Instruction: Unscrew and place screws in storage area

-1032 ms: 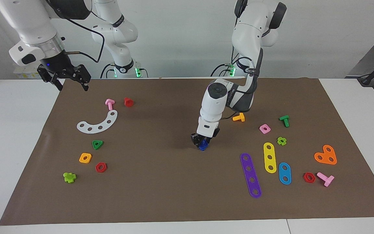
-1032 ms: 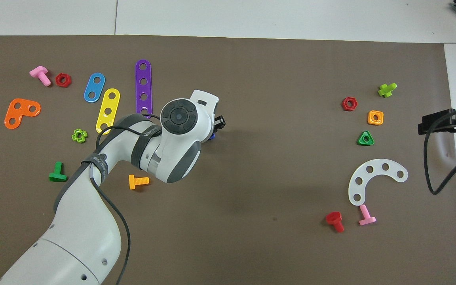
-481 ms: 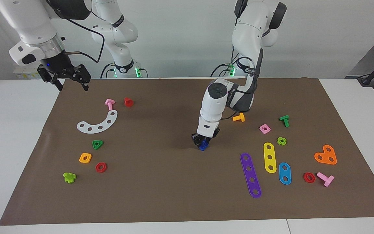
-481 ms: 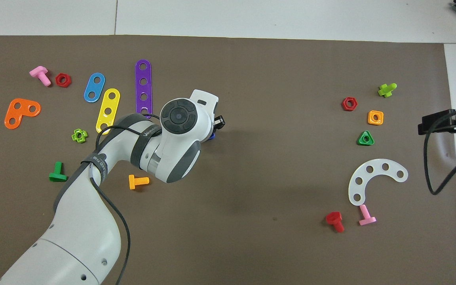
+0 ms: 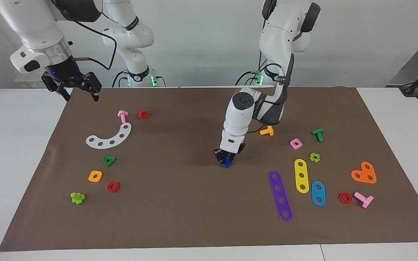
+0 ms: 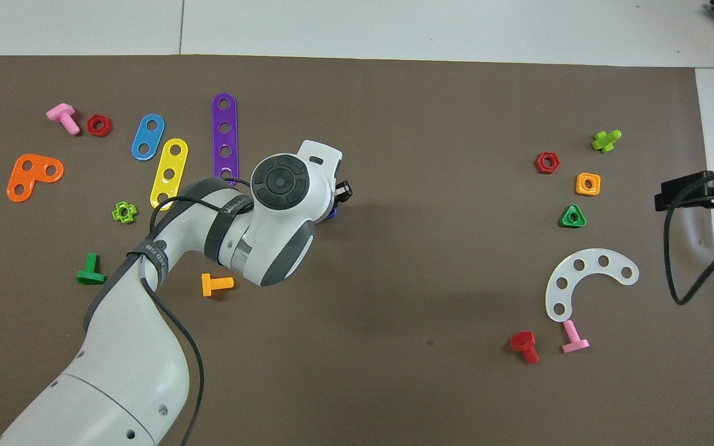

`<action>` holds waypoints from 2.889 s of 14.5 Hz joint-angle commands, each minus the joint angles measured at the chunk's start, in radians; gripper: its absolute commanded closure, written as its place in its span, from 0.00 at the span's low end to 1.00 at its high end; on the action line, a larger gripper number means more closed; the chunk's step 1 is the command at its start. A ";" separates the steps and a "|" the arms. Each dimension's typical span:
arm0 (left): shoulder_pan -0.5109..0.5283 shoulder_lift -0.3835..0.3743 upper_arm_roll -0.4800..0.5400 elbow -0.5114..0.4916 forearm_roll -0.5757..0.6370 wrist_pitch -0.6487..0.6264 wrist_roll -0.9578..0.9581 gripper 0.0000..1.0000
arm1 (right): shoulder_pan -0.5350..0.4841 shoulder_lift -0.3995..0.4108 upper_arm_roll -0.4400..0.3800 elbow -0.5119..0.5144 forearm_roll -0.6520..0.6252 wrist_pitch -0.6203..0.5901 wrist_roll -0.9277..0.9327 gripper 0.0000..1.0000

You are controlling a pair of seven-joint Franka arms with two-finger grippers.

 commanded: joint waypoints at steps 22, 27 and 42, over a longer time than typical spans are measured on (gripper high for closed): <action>0.338 -0.186 0.011 -0.090 -0.051 -0.286 0.726 0.70 | 0.333 0.341 0.015 0.204 0.000 0.175 0.444 0.00; 0.338 -0.232 0.011 -0.273 -0.051 -0.057 0.736 0.50 | 0.501 0.601 0.017 0.384 -0.003 0.299 0.686 0.00; 0.541 -0.333 0.020 -0.153 -0.049 -0.409 1.110 0.00 | 0.605 0.738 0.058 0.263 0.024 0.603 0.759 0.46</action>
